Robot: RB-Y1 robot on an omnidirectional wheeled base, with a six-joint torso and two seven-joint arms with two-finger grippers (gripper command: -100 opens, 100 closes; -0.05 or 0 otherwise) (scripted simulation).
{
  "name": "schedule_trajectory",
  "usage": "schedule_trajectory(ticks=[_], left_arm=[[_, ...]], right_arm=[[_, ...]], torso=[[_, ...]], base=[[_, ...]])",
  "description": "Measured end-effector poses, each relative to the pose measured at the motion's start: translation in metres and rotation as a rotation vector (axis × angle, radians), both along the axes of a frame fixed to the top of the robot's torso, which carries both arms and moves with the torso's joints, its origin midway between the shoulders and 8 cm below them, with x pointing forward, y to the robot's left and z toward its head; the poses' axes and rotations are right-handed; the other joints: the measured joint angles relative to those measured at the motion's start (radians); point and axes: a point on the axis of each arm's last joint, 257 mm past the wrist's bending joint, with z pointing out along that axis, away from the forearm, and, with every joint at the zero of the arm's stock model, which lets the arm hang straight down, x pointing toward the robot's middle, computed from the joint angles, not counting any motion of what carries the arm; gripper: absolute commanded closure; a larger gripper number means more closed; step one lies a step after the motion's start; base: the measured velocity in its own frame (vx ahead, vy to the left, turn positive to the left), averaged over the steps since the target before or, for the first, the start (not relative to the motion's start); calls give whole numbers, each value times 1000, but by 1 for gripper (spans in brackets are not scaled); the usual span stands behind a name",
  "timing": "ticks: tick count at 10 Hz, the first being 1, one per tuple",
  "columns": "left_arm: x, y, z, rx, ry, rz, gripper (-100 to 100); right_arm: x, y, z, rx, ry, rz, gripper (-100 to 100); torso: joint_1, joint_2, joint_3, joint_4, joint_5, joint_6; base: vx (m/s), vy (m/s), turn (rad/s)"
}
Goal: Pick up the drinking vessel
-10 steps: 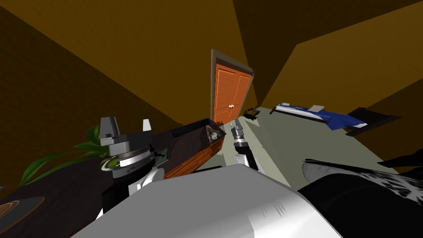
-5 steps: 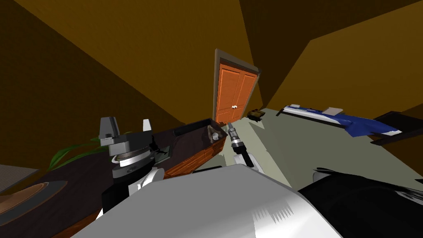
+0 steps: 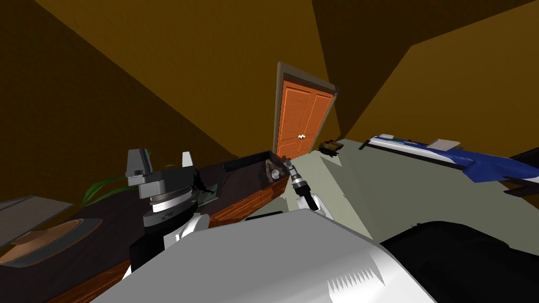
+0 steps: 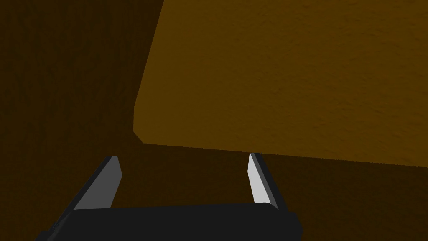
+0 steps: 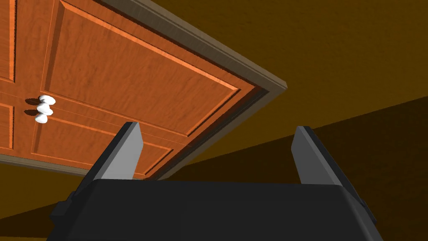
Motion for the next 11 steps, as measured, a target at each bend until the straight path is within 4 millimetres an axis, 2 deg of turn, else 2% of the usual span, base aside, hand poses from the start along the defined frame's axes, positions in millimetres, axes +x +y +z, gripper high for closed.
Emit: schedule_trajectory(ticks=[9, 11], left_arm=[[0, 0, 0, 0, 0, 0, 0], [0, 0, 0, 0, 0, 0, 0]], right_arm=[[17, 12, -94, -370, 209, -30, -100], [18, 12, -106, -434, 232, -35, -100]], torso=[[0, 0, 0, 0, 0, 0], [1, 0, 0, 0, 0, 0]], base=[[4, -31, 109], [0, -14, 68]])
